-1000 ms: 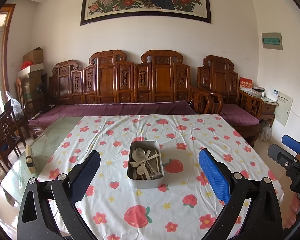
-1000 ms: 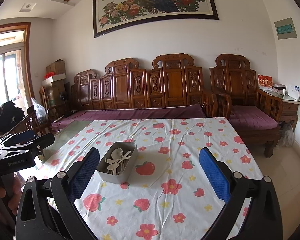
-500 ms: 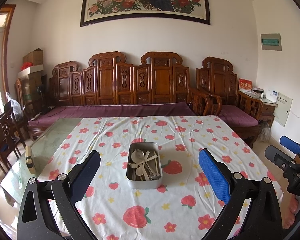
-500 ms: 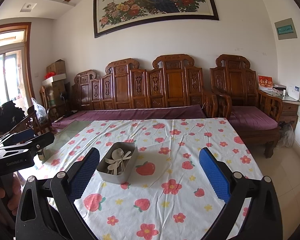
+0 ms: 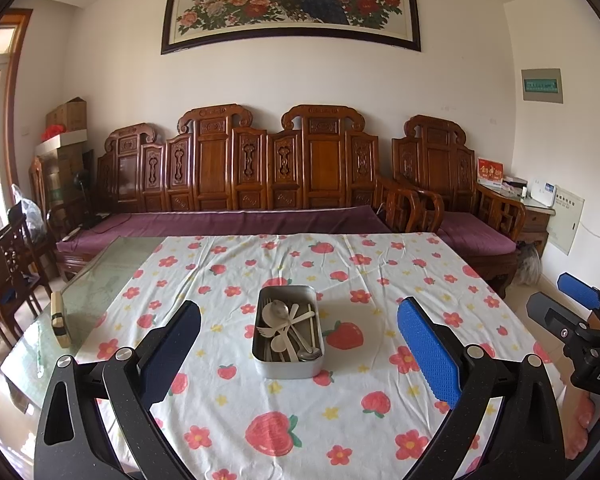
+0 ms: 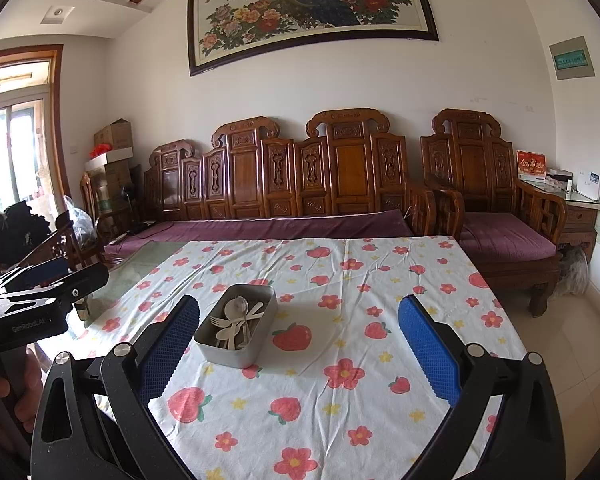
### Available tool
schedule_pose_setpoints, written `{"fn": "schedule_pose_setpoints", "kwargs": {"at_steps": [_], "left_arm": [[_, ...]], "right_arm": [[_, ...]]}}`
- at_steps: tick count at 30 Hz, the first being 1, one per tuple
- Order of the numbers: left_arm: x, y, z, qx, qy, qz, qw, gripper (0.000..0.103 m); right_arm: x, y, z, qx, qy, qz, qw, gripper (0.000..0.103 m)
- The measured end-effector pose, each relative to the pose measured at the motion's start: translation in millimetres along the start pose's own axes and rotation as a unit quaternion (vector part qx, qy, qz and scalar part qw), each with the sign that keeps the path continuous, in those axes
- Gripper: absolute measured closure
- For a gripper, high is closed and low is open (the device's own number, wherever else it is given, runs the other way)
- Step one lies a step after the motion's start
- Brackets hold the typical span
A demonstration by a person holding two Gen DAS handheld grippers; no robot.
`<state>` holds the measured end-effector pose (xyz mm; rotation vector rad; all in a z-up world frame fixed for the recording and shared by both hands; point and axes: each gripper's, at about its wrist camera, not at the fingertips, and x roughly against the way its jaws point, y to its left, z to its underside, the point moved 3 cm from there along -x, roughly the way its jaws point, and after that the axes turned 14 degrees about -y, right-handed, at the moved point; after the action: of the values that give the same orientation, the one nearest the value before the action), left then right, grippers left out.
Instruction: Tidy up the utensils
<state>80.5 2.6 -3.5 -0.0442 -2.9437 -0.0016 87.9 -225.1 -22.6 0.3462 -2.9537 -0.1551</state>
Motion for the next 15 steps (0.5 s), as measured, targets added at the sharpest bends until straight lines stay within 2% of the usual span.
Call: {"fn": "schedule_pose_setpoints", "kwargs": {"at_steps": [15], "left_arm": [[0.2,-6.4,-6.1,0.001,-0.004,0.002,1.0,0.008]], "right_arm": [[0.5,0.1,-0.8,0.0,-0.002,0.001,1.0,0.003]]}}
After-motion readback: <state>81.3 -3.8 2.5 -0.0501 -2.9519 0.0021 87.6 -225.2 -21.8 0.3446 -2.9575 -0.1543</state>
